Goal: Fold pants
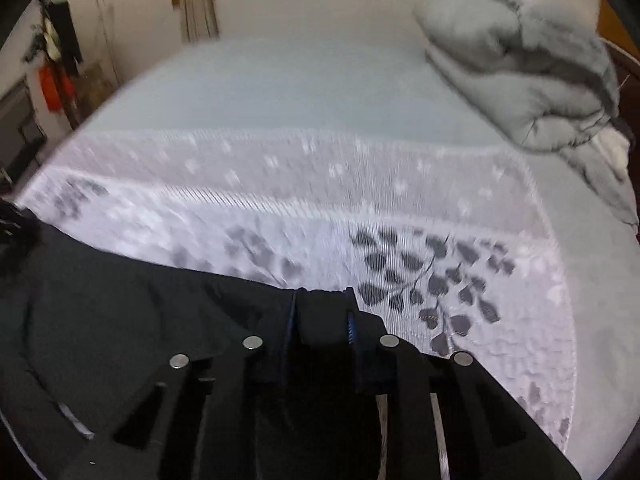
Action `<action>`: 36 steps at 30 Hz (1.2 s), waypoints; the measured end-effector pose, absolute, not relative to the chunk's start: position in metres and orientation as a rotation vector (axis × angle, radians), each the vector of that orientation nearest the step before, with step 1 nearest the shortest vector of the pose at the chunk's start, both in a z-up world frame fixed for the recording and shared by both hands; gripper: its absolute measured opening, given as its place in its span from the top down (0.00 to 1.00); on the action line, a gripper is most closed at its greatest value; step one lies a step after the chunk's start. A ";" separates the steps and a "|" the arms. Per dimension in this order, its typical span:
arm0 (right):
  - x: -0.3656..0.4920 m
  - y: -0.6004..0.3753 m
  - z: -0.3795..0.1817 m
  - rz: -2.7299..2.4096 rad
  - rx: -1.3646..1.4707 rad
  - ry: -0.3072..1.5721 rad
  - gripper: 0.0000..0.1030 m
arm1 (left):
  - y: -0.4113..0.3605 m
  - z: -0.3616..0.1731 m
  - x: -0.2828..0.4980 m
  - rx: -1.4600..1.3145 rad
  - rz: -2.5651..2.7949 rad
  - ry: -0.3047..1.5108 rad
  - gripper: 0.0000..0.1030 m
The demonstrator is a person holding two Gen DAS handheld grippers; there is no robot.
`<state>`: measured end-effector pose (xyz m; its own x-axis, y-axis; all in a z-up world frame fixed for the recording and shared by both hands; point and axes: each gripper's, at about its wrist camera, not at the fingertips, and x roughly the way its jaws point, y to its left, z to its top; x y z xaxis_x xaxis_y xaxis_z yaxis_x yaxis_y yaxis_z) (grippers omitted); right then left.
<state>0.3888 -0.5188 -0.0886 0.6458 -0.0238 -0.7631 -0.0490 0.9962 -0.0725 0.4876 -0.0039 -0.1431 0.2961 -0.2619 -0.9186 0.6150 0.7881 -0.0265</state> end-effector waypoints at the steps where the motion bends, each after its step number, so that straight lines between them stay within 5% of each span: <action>1: 0.376 -0.516 -0.075 0.026 -0.075 0.832 0.79 | -0.001 -0.135 0.482 0.353 -0.601 1.110 0.92; 18: 0.157 -0.514 0.014 0.133 0.122 0.486 0.79 | 0.054 -0.027 0.278 0.153 -0.600 0.896 0.93; 36: 0.036 -0.497 -0.089 0.088 0.129 0.775 0.79 | 0.083 -0.096 0.115 -0.104 -0.526 1.035 0.90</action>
<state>0.0358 -0.4970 -0.0891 0.7112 0.1263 -0.6916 -0.0317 0.9885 0.1480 0.1145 0.0826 -0.0957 0.3988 -0.4626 -0.7918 0.3670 0.8718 -0.3245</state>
